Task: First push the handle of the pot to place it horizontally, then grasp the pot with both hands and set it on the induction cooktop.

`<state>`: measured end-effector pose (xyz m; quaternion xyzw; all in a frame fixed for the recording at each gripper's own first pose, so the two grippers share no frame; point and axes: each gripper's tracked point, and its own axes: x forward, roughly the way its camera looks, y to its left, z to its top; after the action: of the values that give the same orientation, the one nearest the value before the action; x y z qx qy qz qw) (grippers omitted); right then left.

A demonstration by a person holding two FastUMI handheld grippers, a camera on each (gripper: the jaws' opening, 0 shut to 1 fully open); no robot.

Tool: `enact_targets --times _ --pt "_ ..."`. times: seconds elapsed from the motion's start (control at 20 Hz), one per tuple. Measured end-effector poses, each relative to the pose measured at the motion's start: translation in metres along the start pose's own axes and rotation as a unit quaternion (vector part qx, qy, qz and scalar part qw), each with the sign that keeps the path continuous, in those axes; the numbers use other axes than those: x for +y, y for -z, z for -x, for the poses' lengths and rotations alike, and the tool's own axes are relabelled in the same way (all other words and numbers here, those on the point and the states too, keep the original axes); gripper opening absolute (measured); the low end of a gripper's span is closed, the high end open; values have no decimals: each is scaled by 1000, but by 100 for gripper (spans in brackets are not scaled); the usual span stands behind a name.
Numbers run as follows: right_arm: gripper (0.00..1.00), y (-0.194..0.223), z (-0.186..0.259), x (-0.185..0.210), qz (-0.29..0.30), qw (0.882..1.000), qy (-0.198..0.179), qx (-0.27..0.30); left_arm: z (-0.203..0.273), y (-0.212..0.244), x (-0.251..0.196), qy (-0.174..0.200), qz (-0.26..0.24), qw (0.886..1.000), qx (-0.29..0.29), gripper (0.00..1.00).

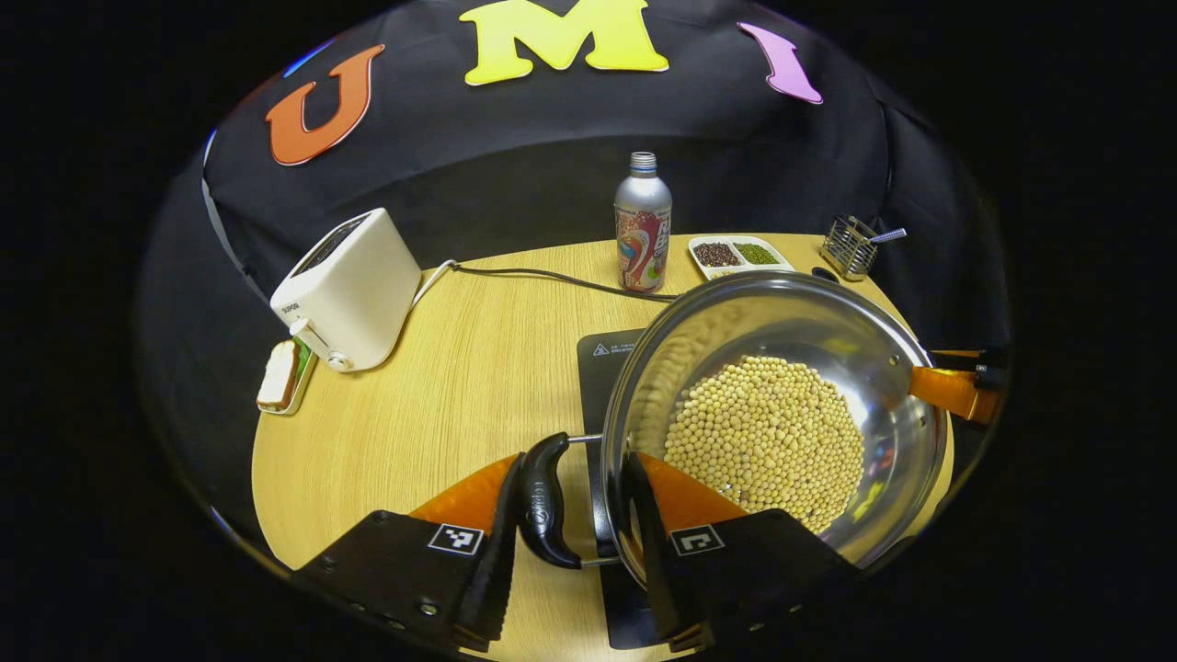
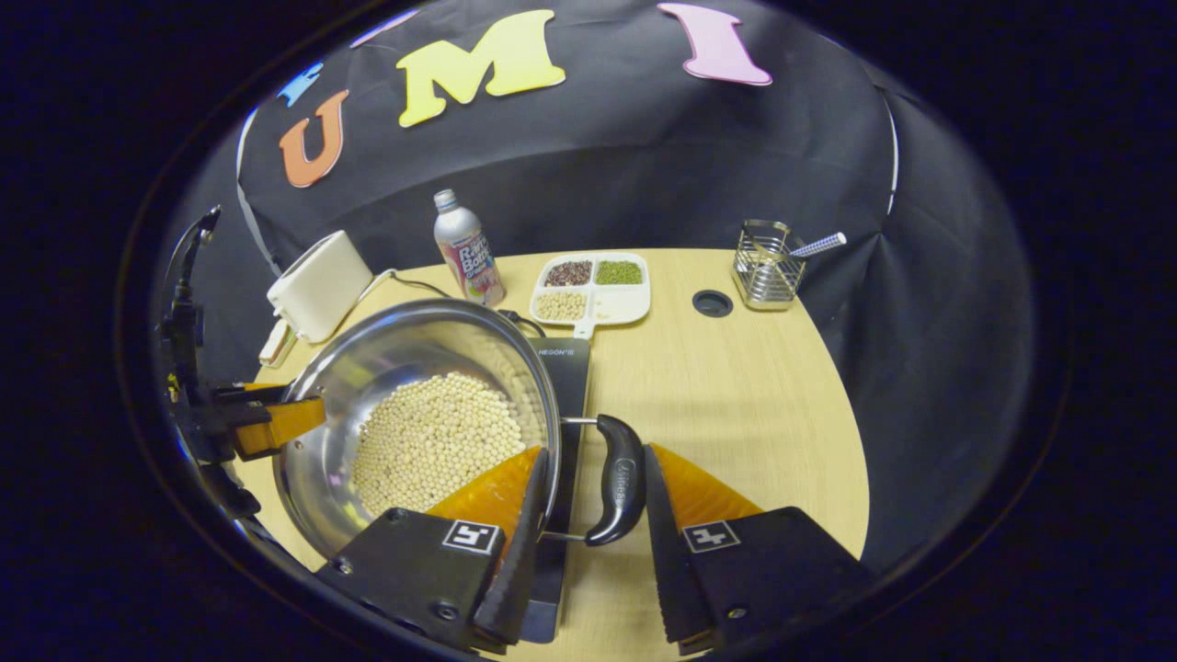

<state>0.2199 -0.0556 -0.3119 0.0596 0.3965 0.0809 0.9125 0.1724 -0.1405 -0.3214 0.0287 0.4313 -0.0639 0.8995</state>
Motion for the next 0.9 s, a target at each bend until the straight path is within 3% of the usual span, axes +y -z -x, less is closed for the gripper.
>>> enact_targets --times 0.05,0.1,0.15,0.25,0.3,0.45,0.5,0.55,0.6,0.9 --pt "58 2 1 -1 4 1000 3 1 0 1 -2 9 1 1000 1 59" --pt "58 3 2 -1 5 1000 6 2 1 1 -2 14 6 1000 1 68" --pt "59 2 2 0 5 1000 8 2 2 2 -1 15 9 1000 4 59" --pt "59 0 0 -4 17 1000 19 -4 3 1 -2 13 11 1000 3 59" --pt "66 -7 4 -7 23 999 22 -16 4 1 -2 12 10 1000 -1 70" --pt "84 -17 9 -12 31 997 46 -52 9 -12 4 5 0 1000 -31 60" --pt "92 -20 16 -7 33 997 40 -58 15 -13 6 2 -4 999 -37 71" --pt "95 -21 15 -4 33 997 40 -63 18 -17 8 -2 -3 999 -45 100" --pt "95 -23 20 -4 33 996 41 -70 22 -18 10 -6 -1 999 -54 96" --pt "95 -37 51 17 52 992 30 -107 54 -31 17 -13 2 995 -95 97"
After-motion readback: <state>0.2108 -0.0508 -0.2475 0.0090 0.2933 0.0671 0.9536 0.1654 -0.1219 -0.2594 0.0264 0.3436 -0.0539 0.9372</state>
